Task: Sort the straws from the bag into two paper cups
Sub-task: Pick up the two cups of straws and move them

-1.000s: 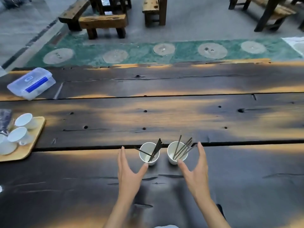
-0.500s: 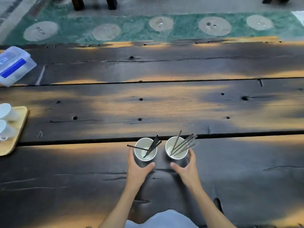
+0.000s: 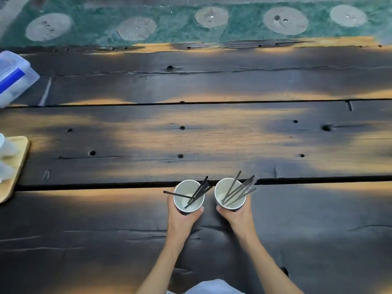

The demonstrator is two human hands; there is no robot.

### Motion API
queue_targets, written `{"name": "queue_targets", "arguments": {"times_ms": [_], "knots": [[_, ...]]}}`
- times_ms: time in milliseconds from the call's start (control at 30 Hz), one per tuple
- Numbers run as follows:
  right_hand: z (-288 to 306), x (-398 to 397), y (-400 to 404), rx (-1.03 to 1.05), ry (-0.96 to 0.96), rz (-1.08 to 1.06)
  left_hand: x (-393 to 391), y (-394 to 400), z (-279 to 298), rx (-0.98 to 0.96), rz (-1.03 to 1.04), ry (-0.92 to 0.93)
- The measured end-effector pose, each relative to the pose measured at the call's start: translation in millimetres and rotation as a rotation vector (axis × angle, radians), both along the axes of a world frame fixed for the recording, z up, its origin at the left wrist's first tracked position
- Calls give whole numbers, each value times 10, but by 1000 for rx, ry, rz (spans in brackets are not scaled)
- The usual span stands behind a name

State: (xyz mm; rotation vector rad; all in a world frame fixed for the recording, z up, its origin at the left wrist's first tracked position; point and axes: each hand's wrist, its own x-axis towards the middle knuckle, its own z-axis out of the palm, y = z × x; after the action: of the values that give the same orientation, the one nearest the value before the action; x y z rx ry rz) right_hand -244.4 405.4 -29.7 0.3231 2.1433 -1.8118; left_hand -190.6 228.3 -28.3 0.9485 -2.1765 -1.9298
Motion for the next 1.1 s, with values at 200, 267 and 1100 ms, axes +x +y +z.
{"name": "queue_targets", "arguments": {"times_ms": [200,267,1100], "knots": [[93,-444,-189,-8,71,-49,-474,-114,142,18,71,94],[149,-699,-273,-13,108,-47,-717,-207,185,28,79,131],[-103,-4366,-1101,-18,318,-62,-4395,-1369,-169,-3,-5,335]]}}
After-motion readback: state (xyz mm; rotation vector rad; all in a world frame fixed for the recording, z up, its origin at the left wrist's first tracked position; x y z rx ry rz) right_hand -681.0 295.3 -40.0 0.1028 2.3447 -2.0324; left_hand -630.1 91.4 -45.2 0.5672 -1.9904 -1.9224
